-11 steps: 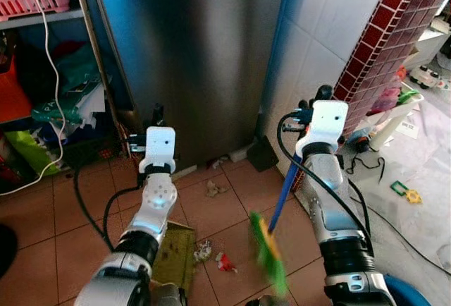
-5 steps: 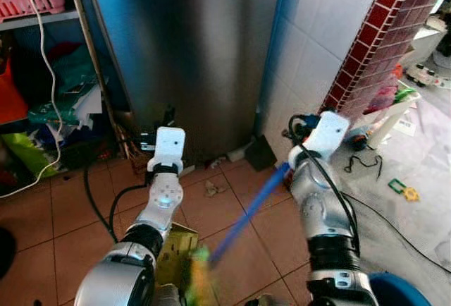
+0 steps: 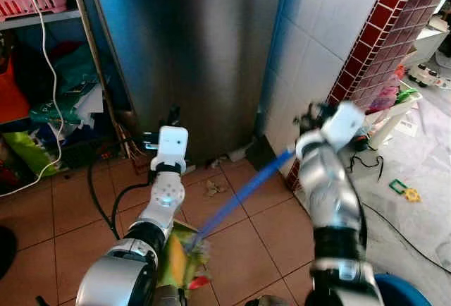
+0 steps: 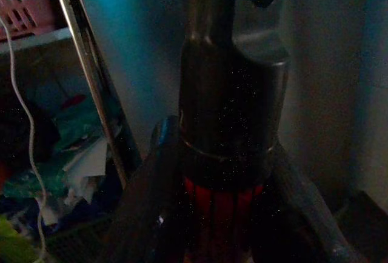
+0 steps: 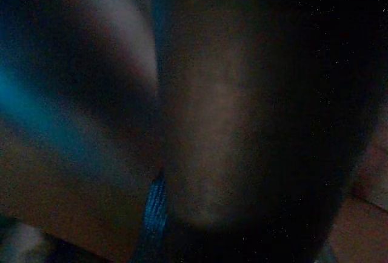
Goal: Sweep floor
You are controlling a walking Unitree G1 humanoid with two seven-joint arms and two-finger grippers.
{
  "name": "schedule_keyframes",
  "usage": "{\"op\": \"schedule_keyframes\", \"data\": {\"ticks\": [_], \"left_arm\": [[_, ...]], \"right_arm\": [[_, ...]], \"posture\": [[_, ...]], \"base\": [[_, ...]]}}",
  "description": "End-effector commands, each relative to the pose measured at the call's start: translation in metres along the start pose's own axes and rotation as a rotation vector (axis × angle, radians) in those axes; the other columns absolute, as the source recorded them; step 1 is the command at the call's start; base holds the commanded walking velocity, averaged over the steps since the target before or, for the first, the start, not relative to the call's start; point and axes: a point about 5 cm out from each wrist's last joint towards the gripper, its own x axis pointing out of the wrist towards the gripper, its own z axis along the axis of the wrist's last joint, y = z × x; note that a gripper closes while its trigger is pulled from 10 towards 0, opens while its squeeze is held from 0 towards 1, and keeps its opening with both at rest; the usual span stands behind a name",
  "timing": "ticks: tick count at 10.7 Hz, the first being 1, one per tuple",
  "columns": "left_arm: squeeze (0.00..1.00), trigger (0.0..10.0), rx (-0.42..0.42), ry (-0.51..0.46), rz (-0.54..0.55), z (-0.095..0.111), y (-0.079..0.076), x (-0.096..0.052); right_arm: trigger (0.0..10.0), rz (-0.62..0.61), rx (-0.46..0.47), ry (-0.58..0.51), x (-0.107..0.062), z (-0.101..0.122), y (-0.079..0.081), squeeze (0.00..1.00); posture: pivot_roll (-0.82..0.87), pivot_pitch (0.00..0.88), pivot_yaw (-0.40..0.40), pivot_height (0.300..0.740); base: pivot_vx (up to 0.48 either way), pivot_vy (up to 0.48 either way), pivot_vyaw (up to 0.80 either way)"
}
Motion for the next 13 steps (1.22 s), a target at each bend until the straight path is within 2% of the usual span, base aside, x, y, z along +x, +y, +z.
{"op": "schedule_keyframes", "data": {"ticks": [1,3,4,6,7,8,9,11,13], "left_arm": [[0.0,10.0,-0.028,-0.026,0.0,0.008,-0.002,0.005],[0.0,10.0,-0.025,-0.024,-0.034,0.008,-0.006,0.004],[0.0,10.0,-0.038,-0.019,-0.067,0.008,-0.008,0.005],[0.0,10.0,-0.082,-0.033,-0.127,0.01,-0.011,0.004],[0.0,10.0,-0.062,-0.036,-0.122,0.009,-0.009,0.004],[0.0,10.0,-0.029,-0.067,-0.086,0.012,-0.003,0.006],[0.0,10.0,-0.035,-0.088,-0.073,0.016,0.0,0.009],[0.0,10.0,-0.059,-0.156,-0.056,0.027,0.004,0.011],[0.0,10.0,-0.065,-0.225,-0.022,0.036,0.011,0.009]], "right_arm": [[10.0,0.159,0.101,-0.075,-0.001,0.023,0.04,0.0],[10.0,0.316,0.02,-0.171,-0.001,0.049,0.058,0.0],[10.0,0.37,-0.08,-0.243,0.0,0.063,0.062,0.0],[10.0,0.353,-0.241,-0.378,0.002,0.082,0.055,0.0],[10.0,0.321,-0.352,-0.431,0.002,0.085,0.046,0.0],[10.0,0.266,-0.461,-0.449,0.003,0.081,0.033,0.0],[10.0,0.233,-0.509,-0.426,0.004,0.072,0.024,0.0],[10.0,0.164,-0.601,-0.391,0.0,0.052,0.006,0.0],[10.0,0.141,-0.629,-0.377,-0.003,0.042,0.001,0.0]], "posture": [[-0.14,0.001,-0.013,0.74],[-0.13,0.0,-0.012,0.74],[-0.13,0.0,-0.011,0.74],[-0.13,0.0,-0.008,0.74],[-0.13,0.0,-0.007,0.74],[-0.13,0.0,-0.006,0.74],[-0.13,0.0,-0.004,0.74],[-0.12,0.0,0.0,0.74],[-0.11,0.0,-0.002,0.74]], "base": [[0.0,0.0,0.0],[0.0,0.0,0.0],[0.0,0.0,0.0],[0.0,0.0,0.0],[0.0,0.0,0.0],[0.0,0.0,0.0],[0.0,0.0,0.0],[0.0,0.0,0.0],[0.0,0.0,0.0]]}}
